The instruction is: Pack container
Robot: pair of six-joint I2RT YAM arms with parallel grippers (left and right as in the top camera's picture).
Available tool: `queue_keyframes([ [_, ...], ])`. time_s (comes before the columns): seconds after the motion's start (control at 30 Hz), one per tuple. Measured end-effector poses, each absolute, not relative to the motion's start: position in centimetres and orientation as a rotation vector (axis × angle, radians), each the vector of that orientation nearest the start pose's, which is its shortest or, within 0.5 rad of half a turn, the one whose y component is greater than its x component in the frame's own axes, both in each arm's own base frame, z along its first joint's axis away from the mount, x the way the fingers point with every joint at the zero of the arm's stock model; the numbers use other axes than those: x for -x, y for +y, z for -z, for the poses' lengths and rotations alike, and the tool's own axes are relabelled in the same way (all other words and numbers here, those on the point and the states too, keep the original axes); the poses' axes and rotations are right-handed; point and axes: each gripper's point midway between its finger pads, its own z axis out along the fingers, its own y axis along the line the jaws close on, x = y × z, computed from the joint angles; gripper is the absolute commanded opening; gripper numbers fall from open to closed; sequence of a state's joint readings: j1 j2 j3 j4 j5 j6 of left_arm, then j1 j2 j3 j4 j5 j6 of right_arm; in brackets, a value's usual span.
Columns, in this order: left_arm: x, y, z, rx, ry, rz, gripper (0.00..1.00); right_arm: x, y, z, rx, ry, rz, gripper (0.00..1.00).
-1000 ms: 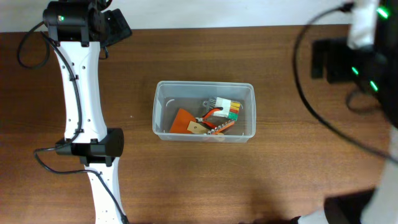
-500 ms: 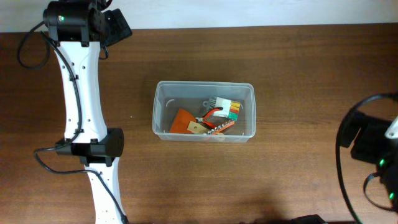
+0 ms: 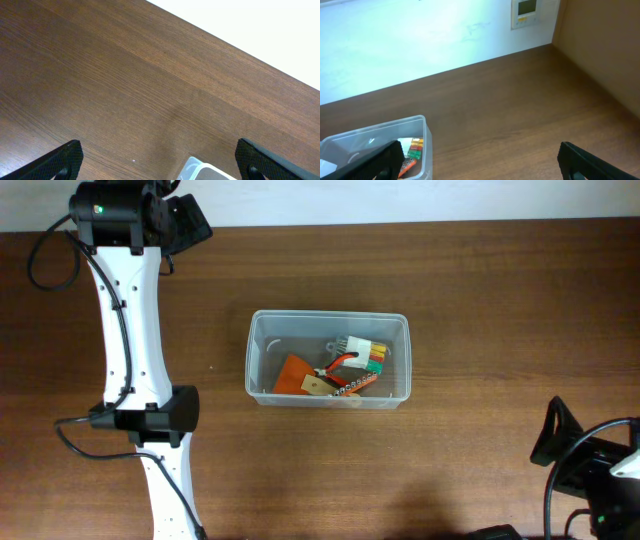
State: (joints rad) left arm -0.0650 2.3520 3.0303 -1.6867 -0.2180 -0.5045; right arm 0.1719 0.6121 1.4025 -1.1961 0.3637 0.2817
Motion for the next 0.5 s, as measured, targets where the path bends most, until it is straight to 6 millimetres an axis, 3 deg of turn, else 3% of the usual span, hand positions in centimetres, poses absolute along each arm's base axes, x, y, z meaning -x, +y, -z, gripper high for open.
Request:
queue_keyframes([
  [0.5, -48.93, 0.54, -29.68, 0.633, 2.464, -0.061, 0.99, -15.76, -2.9, -38.37, -0.32, 1.945, 0.031, 0.99],
])
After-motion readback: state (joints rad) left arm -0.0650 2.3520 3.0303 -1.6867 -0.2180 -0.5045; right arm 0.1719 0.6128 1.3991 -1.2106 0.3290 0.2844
